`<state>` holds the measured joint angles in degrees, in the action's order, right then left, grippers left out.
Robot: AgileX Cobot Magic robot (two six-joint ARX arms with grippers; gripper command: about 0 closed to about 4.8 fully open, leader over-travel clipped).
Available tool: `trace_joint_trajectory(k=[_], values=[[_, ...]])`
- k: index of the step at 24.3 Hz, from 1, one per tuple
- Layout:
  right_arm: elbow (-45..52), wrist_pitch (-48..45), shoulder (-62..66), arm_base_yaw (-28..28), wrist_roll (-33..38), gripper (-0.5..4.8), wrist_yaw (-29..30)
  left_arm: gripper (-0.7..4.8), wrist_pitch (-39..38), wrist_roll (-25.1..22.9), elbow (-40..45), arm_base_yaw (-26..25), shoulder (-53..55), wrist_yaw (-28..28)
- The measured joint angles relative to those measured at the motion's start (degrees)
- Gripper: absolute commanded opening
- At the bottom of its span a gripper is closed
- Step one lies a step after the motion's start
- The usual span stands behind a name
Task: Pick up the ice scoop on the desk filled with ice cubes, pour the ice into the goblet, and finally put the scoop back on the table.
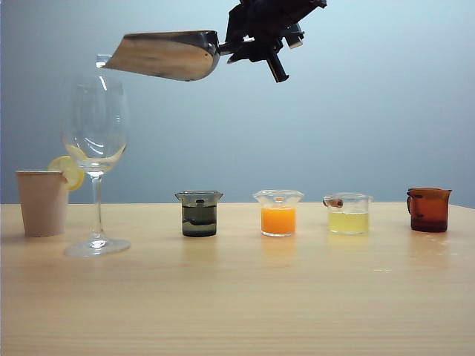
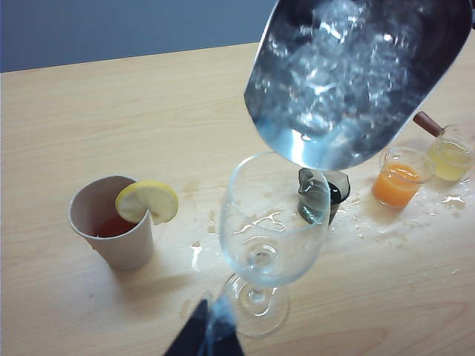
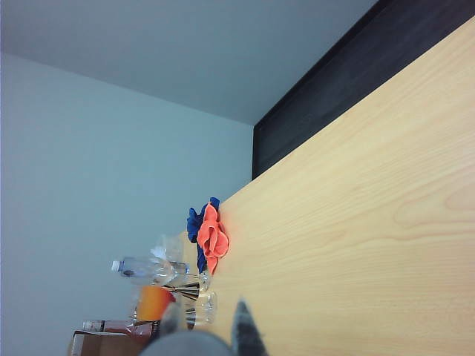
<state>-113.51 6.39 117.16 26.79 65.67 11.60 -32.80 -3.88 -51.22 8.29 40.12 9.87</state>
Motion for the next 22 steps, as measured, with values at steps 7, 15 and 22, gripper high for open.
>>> trace_joint_trajectory(k=[7, 15, 22], values=[[-0.1, 0.0, 0.0, 0.1, -2.0, -0.09, 0.0, -0.03, 0.0, 0.0, 0.0, 0.0, 0.0, 0.0], [-0.3, 0.0, 0.0, 0.1, -4.0, -0.09, -0.2, -0.03, 0.0, 0.0, 0.0, 0.0, 0.0, 0.0], [-0.3, -0.1, 0.0, 0.2, -4.9, -0.09, -0.8, -0.03, 0.0, 0.0, 0.0, 0.0, 0.0, 0.0]])
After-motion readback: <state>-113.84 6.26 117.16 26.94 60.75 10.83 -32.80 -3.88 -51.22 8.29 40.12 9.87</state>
